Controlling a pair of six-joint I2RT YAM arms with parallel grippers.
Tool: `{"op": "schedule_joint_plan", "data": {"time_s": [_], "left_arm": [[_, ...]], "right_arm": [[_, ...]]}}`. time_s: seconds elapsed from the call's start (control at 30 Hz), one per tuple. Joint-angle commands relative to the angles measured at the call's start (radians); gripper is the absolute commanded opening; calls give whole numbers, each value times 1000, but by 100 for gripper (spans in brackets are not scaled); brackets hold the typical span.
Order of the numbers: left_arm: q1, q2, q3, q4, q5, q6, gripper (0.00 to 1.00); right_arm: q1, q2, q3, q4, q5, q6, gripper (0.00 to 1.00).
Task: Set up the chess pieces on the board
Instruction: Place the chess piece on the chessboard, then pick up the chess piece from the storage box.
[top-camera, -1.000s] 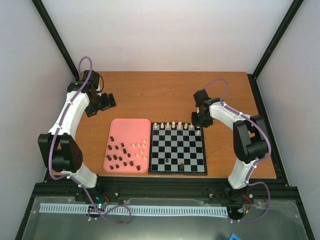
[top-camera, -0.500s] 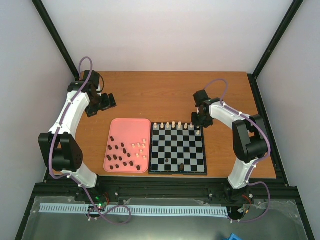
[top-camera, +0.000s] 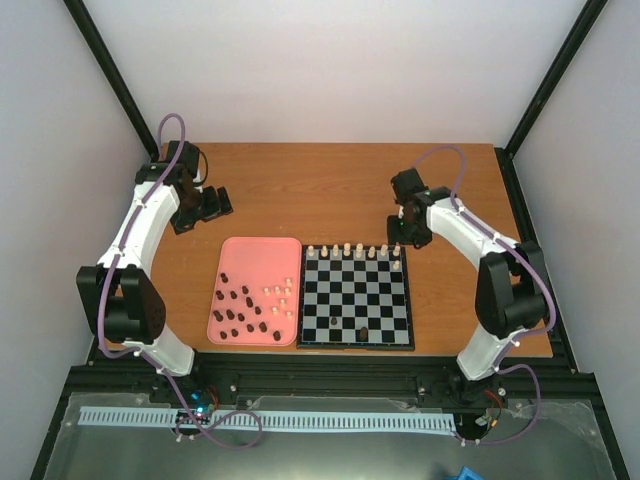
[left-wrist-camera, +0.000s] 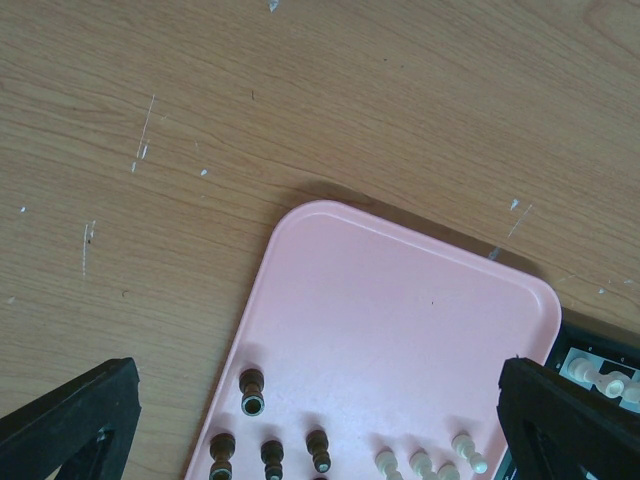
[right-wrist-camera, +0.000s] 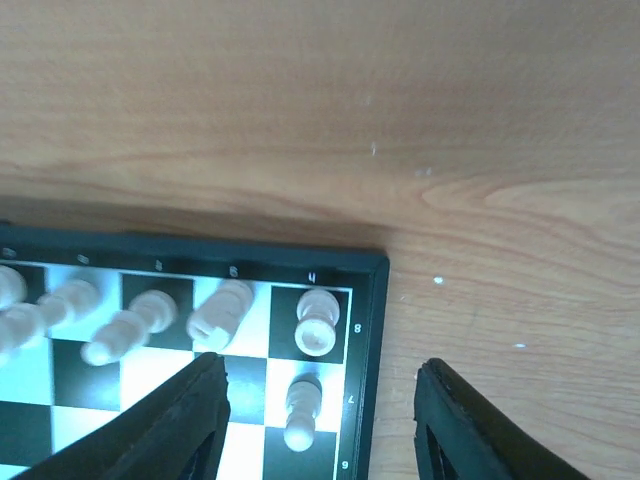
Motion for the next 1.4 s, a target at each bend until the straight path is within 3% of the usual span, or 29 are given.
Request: {"op": "schedule_joint_plan", "data": {"time_s": [0.0,0.23,0.53,0.87,1.37], "left_arm": [[6,3,32,6,-10,12,100],[6,0,35,5,-13,12,100],[6,-12,24,9,-6,8,100],[6,-18,18,10,6,9,100],[6,-11,4,15,6,9,100]], "right_arm": [[28,-67,97,-70,55,-30,53],[264,5,286,-126,29,-13,56],[515,301,569,-112,-119,-25,56],[584,518,701,-173,-205,-65,53],[595,581,697,-216,-242,-81,44]]}}
